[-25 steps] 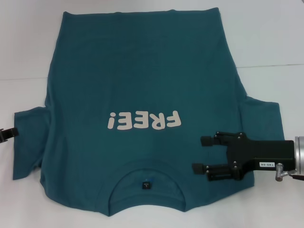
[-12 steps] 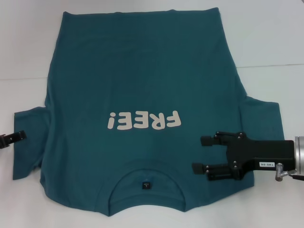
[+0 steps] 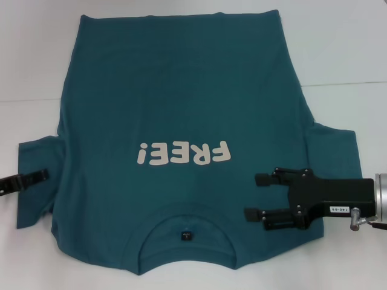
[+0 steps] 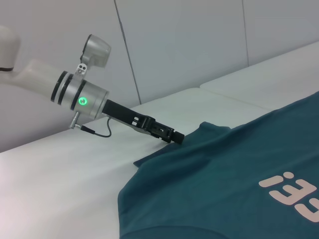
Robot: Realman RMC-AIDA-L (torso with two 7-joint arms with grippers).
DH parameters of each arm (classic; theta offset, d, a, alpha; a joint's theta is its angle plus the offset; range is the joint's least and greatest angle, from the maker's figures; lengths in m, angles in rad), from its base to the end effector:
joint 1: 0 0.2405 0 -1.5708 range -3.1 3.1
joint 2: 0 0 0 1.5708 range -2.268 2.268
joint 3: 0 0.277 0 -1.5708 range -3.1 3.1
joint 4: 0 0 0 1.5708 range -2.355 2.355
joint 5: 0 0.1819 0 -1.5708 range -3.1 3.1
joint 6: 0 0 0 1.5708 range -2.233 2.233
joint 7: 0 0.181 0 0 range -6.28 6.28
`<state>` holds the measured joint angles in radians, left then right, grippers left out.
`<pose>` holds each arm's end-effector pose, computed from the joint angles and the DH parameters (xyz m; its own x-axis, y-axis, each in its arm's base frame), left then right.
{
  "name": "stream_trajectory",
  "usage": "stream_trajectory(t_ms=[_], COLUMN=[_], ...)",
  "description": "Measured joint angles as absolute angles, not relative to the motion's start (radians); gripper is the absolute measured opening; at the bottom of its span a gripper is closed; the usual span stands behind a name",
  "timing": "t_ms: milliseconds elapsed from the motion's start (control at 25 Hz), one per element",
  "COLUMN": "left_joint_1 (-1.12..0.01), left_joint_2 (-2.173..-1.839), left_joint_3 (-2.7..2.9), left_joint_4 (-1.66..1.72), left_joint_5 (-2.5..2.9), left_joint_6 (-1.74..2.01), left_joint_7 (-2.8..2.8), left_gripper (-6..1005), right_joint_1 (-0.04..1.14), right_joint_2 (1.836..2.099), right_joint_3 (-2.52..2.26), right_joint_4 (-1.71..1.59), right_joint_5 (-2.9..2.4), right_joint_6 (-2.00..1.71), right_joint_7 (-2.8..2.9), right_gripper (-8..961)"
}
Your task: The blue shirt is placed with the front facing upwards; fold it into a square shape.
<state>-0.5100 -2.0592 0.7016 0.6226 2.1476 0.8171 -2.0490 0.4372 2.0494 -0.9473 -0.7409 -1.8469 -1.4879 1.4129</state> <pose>-0.3665 0.3905 -0.0079 0.3440 0.6953 0.6311 0.9134 -0.0921 -0.3965 0.2549 0.3176 -0.0443 0.8312 -0.3243 -0.4516 -0.4314 -0.8886 -0.1560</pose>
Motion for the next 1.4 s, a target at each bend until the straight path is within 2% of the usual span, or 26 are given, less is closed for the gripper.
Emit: stream_trajectory(t_ms=[520,760,1000,1200,1320,1400], left_joint_1=[-0.528,-0.539,-0.562,-0.560,-0.557,-0.551], left_joint_2=[-2.072,-2.072,-2.061,-2.063,-2.062,-2.062], left_joint_3=[0.695,0.695,0.698,0.695,0.695,0.695], left_joint_4=[0.629,0.623,0.590,0.607,0.613,0.629], left_joint_5=[2.125,2.124,2.123,2.122,2.122,2.122], left_joint_6=[0.876,0.870,0.865,0.866,0.872,0.875], left_joint_7=[-2.049,-2.026,-2.014,-2.014,-2.017,-2.022], left_gripper=[953,897,668,423,190,124], right_joint_1=[0.437,0.436,0.436,0.437,0.437,0.437], right_joint_2=[2.049,2.049,2.049,2.049,2.049,2.049], right_joint_3=[-0.948,-0.950,-0.948,-0.947,-0.946,-0.945], right_joint_4=[-0.741,-0.741,-0.741,-0.741,-0.741,-0.741], right_joint_5=[-1.847,-1.847,-1.848,-1.848,-1.849,-1.849], right_joint_6=[-1.487,-1.485,-1.486,-1.487,-1.488,-1.488], right_joint_7=[1.416,1.416,1.416,1.418,1.423,1.424], right_gripper=[919,919,920,920,920,920])
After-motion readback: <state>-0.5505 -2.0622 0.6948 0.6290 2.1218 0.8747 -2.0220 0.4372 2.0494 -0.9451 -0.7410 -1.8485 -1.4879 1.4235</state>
